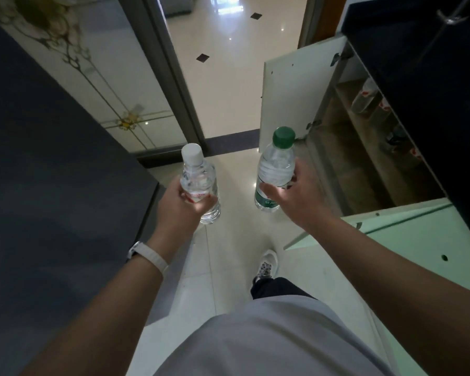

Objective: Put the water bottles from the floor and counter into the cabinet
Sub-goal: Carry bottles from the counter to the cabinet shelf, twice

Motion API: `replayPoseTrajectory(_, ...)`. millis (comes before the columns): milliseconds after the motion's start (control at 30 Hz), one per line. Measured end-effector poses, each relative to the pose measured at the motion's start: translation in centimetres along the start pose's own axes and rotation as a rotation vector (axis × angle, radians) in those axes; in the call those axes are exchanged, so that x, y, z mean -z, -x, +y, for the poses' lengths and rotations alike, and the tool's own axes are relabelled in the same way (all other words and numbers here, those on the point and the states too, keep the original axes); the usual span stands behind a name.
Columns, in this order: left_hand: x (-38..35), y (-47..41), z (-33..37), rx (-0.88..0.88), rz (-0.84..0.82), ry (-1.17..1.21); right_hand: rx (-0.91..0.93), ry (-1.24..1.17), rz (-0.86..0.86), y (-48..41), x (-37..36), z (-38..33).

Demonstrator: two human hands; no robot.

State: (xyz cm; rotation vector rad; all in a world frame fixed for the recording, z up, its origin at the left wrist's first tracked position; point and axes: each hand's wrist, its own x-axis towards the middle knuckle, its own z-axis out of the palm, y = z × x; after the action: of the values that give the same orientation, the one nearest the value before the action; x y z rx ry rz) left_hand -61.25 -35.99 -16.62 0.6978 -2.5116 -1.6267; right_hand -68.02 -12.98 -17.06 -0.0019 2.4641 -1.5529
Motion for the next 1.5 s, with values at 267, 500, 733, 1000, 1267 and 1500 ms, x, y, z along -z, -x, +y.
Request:
replayPoseTrajectory(267,-5.7,-8.9,6.3,-0.032,-0.097,-0.005,0.026,-0.092,0.086,-9.0,5.8,0.1)
replayPoseTrajectory(500,-11.8,-12.8,10.7,-0.088,-0.268,-0.031,0.002,-0.181,0.267,-10.9,11.7,2.3)
replayPoseTrajectory(733,-17.7,-15.6,14.9,-0.203,-0.43,-0.095,-0.141,-0.23,0.464,-10.2,16.0,4.0)
replayPoseTrajectory(1000,-22.9,-20.1,16.6,-0.276,-0.563,-0.143,-0.321,-0.197,0.649,-10.7,17.1,5.2)
replayPoseTrajectory(1267,-25.2,-29.6,16.8,-0.274,-0.763,-0.191,-0.495,-0.177,0.765,-15.8,14.0,3.3)
replayPoseTrajectory(1500,-26.2,-38.7,17.0,-0.229,-0.907,-0.176,-0.596,-0.159,0.835,-22.0,9.8,1.1)
